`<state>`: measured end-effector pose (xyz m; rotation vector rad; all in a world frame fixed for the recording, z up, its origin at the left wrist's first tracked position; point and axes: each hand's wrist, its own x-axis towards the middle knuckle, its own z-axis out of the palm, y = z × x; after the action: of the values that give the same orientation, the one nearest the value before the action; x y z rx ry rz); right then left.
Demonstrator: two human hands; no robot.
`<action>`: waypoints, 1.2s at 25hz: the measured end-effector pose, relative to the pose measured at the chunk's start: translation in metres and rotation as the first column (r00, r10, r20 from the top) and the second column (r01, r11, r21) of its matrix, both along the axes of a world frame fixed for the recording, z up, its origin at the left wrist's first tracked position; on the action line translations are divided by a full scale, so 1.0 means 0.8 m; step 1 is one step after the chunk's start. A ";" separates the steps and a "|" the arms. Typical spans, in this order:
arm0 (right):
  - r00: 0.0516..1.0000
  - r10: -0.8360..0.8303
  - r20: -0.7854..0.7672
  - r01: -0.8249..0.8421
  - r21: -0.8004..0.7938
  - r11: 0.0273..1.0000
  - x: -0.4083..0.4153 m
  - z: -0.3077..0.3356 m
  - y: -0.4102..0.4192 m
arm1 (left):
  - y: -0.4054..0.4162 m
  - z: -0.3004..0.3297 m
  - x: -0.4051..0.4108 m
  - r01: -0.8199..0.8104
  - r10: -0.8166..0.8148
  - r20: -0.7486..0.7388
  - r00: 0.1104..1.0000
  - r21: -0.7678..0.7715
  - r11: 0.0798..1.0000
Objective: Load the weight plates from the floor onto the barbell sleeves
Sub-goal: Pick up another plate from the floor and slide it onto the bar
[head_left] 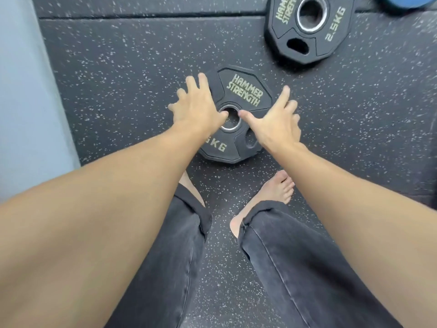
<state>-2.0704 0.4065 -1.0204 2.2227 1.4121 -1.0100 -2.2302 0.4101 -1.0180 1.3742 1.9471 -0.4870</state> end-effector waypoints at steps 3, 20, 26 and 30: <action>0.998 -0.043 0.036 0.046 -0.077 0.996 -0.014 -0.043 -0.004 | -0.004 -0.040 0.000 0.017 -0.017 -0.026 1.000 -0.019 1.000; 0.988 -0.116 0.101 0.095 0.191 0.977 -0.023 -0.065 -0.018 | 0.011 -0.060 0.021 -0.129 0.146 -0.146 0.978 0.122 0.984; 0.993 0.042 0.113 -0.076 0.314 0.946 -0.013 0.040 0.012 | 0.018 0.044 0.015 -0.264 0.274 -0.038 0.961 0.178 0.948; 0.995 0.061 0.081 -0.086 0.358 0.930 -0.020 0.171 0.043 | 0.041 0.176 0.007 -0.324 0.335 -0.009 0.942 0.230 0.918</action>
<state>-2.0863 0.4410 -0.8834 2.4042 1.7534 -0.6836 -2.2246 0.4431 -0.8771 1.1377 2.2739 -0.1409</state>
